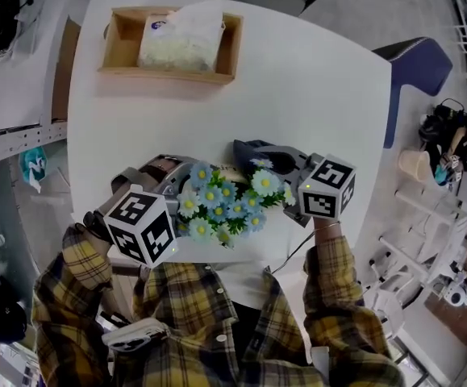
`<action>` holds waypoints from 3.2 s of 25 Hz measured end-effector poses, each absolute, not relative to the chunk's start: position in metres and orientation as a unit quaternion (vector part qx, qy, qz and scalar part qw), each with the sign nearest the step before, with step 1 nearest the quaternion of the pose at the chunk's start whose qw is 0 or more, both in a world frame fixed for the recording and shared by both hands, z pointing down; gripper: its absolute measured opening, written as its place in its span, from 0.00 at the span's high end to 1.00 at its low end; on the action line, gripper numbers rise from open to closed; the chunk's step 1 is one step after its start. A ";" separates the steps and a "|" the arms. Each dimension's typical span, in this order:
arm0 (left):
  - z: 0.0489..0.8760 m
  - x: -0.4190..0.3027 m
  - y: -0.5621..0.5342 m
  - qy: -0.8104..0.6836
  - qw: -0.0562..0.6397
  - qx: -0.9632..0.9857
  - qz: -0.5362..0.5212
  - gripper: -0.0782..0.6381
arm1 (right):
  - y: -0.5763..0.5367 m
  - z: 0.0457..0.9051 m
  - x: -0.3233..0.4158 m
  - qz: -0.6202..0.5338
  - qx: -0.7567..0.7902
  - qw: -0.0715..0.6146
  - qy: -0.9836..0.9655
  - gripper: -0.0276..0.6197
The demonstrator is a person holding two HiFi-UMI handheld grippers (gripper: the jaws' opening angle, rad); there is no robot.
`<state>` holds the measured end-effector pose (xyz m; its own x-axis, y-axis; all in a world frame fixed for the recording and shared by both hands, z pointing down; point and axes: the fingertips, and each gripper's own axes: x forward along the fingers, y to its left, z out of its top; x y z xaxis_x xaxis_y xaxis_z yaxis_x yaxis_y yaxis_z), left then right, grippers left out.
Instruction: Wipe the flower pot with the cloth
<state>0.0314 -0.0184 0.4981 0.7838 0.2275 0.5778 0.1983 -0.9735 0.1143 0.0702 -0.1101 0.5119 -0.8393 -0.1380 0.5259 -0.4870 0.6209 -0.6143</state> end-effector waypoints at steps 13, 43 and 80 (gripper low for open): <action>0.502 0.000 -0.030 -0.062 0.084 0.948 0.301 0.29 | -0.114 0.514 0.068 0.389 0.174 0.236 -0.873 0.92; 0.479 0.001 0.043 -0.393 0.286 0.846 0.219 0.28 | 0.018 0.494 0.065 0.409 0.264 0.174 -0.856 0.92; 0.489 0.003 0.013 -0.216 0.192 0.912 0.291 0.29 | -0.050 0.502 0.072 0.421 0.300 0.162 -0.841 0.92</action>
